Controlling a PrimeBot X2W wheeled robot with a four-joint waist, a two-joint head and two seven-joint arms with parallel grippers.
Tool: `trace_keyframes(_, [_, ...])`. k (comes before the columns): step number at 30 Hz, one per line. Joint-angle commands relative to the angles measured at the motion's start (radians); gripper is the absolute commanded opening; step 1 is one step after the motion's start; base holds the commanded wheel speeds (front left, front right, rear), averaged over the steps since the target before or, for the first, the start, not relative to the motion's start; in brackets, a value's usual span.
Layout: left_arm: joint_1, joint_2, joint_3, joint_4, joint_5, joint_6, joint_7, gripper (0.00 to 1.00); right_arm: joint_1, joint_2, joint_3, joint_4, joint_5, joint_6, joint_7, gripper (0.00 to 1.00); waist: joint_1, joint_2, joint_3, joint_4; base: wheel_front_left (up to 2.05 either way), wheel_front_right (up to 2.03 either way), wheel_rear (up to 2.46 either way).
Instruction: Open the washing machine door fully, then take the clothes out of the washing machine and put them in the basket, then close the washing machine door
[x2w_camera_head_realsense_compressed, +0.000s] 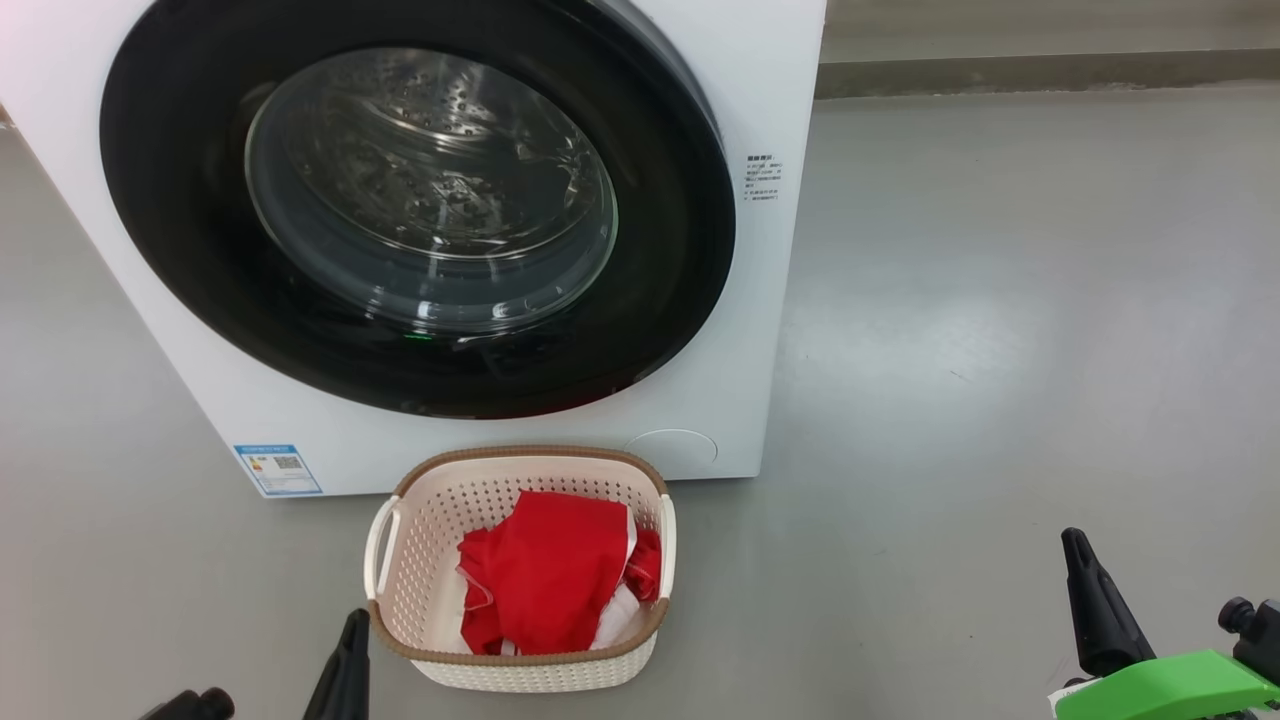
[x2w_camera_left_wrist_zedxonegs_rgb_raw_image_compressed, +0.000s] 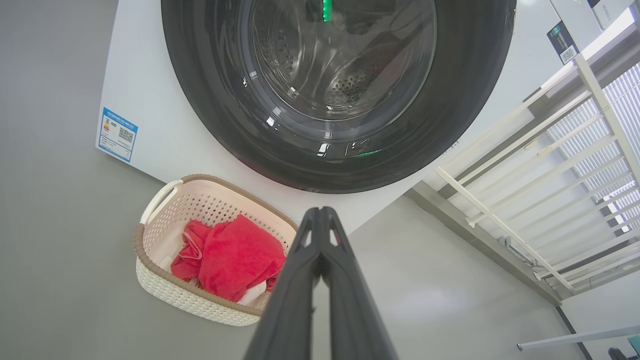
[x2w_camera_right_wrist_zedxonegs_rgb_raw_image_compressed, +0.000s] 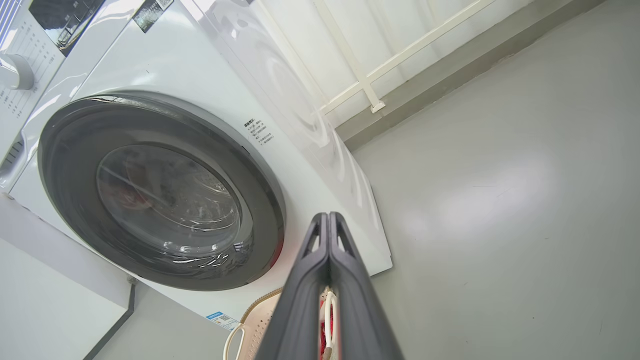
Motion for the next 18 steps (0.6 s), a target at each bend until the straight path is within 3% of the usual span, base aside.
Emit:
trace_keyframes(1, [-0.052, 0.004, 0.026, -0.018, -0.03, -0.016, 0.008, 0.0, -0.062, -0.015, 0.004, -0.02, 0.033, -0.001, 0.006, 0.0, -0.0001, -0.0001, 0.001, 0.0, 0.0, 0.0, 0.0])
trace_keyframes(18, [-0.072, 0.005, 0.052, -0.011, -0.21, -0.028, 0.053, 0.0, -0.089, -0.017, 0.003, -0.005, 0.216, -0.002, 0.053, 0.0, -0.0001, -0.0001, 0.009, 0.001, 0.0, 0.0, 0.0])
